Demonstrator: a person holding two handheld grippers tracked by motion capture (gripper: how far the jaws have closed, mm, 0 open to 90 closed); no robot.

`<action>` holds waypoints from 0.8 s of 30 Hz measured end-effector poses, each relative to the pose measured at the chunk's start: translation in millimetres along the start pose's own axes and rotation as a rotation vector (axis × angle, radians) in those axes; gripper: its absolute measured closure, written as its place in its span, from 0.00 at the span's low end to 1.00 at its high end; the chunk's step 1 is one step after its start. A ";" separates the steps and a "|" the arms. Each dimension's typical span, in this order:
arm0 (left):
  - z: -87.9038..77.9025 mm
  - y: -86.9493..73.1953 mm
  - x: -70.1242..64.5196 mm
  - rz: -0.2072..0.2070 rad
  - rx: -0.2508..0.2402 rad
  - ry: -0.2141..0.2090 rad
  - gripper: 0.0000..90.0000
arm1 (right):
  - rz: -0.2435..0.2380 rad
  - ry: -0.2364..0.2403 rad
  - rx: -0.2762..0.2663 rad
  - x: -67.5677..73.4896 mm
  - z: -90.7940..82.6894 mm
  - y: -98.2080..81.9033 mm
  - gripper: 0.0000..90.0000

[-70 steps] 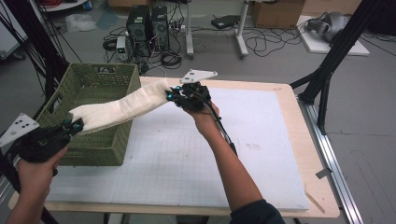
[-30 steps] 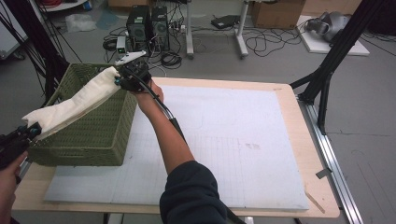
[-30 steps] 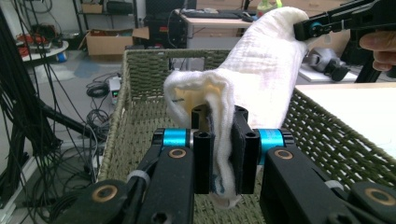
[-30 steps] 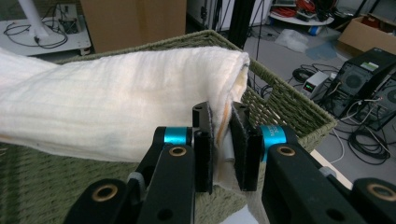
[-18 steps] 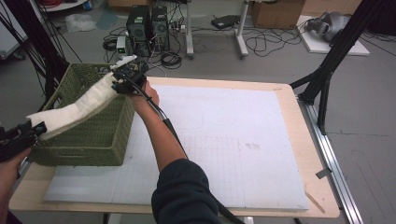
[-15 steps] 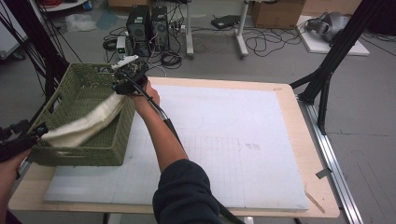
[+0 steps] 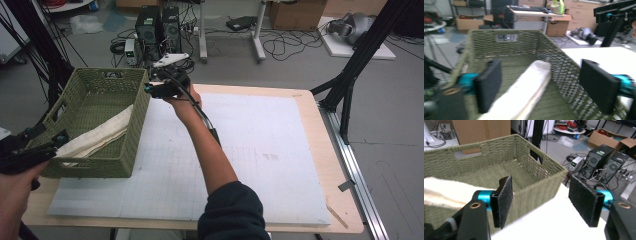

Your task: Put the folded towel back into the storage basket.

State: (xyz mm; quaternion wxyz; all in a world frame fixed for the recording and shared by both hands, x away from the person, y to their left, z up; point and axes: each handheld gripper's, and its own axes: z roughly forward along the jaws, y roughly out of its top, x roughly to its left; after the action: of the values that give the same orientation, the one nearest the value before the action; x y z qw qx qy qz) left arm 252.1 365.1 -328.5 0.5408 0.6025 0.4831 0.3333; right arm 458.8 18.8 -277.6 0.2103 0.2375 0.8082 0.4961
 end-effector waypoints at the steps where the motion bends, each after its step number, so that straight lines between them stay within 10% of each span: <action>1: 3.8 -0.4 -4.1 -0.002 0.004 -0.023 0.19 | 0.003 -0.002 0.004 -3.2 -7.4 -4.0 0.37; 24: 77.8 -16.0 -113.2 0.050 0.072 -0.358 0.20 | 0.102 -0.121 0.037 -46.4 -154.8 -116.1 0.13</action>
State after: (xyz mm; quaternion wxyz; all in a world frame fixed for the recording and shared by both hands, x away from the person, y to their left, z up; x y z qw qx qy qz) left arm 285.2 231.9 -345.4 0.5877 0.6832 0.3753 0.2165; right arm 386.4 -163.2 -312.5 0.2289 0.3120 0.7898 0.4758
